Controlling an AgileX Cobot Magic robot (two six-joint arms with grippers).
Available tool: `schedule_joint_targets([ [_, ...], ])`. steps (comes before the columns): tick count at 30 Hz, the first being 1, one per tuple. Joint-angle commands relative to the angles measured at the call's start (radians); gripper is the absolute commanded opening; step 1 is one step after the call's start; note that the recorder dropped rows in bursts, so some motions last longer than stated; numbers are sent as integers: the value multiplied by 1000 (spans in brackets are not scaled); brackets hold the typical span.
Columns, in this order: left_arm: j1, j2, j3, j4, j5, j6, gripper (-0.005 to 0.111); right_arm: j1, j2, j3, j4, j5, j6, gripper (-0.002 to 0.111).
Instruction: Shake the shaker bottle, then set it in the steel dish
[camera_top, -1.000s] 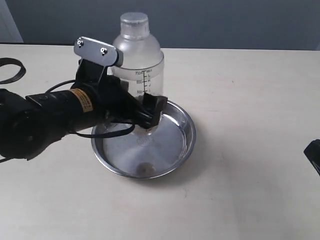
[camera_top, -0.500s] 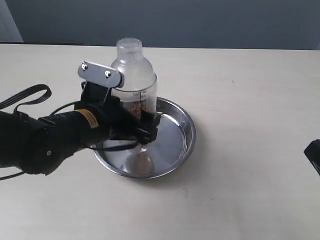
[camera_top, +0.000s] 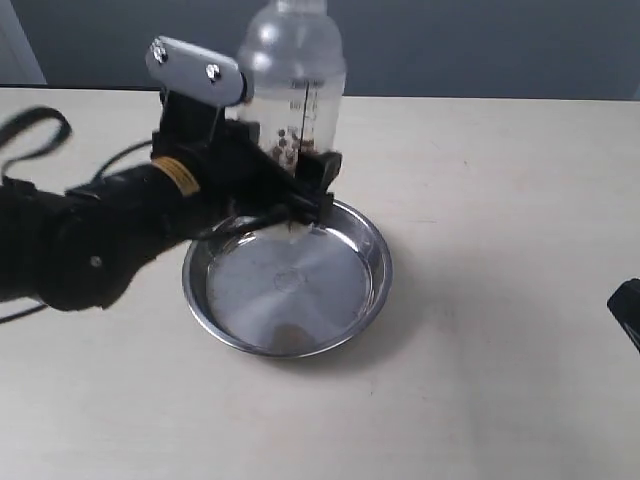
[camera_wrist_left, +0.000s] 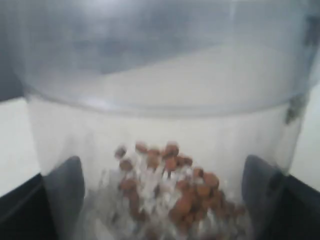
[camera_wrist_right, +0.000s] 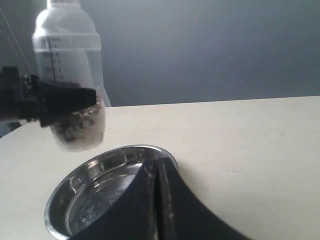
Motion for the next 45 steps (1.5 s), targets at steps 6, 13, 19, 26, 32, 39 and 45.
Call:
schedule_joint_targets([
  [6,10,75,52,36,-7,-127,0,-1,-4,2,3,-7,-4,-1],
  [13,20,-44,13,61,50,-58,0,-1,-4,2,3,-9,-4,-1],
  [19,21,-44,54,189,-145,-267,0,-1,-4,2,3,-7,-4,-1],
  [26,53,62,42,15,60,-83,0,-1,-4,2,3,-9,-4,-1],
  [32,46,-63,11,350,-115,-356,0,-1,-4,2,3,-9,-4,-1],
  [39,45,76,44,342,-89,-382,0,-1,-4,2,3,-7,-4,-1],
  [45,45,32,23,342,-11,-319,0,-1,-4,2,3,-7,-4,-1],
])
